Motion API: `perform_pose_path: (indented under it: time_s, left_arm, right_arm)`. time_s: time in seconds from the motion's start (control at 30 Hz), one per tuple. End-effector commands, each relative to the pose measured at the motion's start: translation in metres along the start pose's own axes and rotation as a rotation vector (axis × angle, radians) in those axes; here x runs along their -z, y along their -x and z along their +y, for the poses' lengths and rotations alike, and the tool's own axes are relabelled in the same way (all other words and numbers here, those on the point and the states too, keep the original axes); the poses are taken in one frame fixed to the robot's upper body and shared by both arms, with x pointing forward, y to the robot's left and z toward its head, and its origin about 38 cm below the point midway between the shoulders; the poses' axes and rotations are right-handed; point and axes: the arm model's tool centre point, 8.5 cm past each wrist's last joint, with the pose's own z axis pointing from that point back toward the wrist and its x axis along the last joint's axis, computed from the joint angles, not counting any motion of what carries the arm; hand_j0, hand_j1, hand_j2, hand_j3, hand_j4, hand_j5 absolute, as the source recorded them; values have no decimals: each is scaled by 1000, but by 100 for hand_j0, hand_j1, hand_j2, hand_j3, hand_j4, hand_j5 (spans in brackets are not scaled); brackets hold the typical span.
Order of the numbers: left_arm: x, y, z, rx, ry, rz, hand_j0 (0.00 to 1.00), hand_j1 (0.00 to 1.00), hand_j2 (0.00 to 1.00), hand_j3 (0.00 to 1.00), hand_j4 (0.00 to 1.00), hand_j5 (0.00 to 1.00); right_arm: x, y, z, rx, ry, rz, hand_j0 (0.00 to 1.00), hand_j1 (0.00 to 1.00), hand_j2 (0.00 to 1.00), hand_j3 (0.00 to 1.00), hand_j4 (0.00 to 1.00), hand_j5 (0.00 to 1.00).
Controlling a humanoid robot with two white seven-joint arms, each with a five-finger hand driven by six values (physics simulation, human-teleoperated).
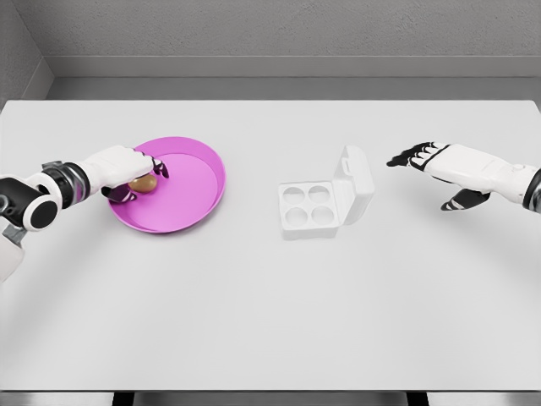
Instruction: Pack egg into the box and close the box lid
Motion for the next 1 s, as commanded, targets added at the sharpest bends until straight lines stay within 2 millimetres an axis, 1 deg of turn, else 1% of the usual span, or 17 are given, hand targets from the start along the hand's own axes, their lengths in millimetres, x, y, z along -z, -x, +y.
perform_pose_path:
  time_s: [0.0, 0.23, 0.37, 0.47, 0.6, 0.83, 0.97]
  left_arm:
    - [1, -1, 0, -2, 0, -1, 72, 72, 72, 72, 72, 72]
    - [1, -2, 0, -4, -1, -2, 70, 70, 70, 70, 70, 70]
    - [1, -2, 1, -5, -5, -3, 63, 63, 63, 63, 63, 63]
    - [0, -3, 3, -5, -12, -6, 55, 55, 55, 55, 55, 55]
    - [0, -3, 4, -4, -15, -7, 49, 49, 49, 49, 49, 49]
    - [-2, -4, 8, -2, -28, -9, 45, 45, 45, 45, 45, 45]
    - [-5, -10, 14, 11, -47, -24, 44, 44, 44, 44, 44, 44]
  right_arm:
    - [-1, 1, 0, 5, 3, 2, 100, 100, 100, 100, 100, 100]
    - [0, -1, -1, 4, 4, -2, 100, 100, 100, 100, 100, 100]
    - [0, 0, -2, 3, 7, -1, 100, 100, 100, 100, 100, 100]
    - [0, 0, -1, 4, 6, -1, 100, 100, 100, 100, 100, 100]
    - [0, 0, -1, 4, 6, -1, 100, 100, 100, 100, 100, 100]
    - [-1, 0, -1, 5, 5, 0, 100, 100, 100, 100, 100, 100]
    - [-1, 1, 0, 7, 4, 2, 100, 100, 100, 100, 100, 100]
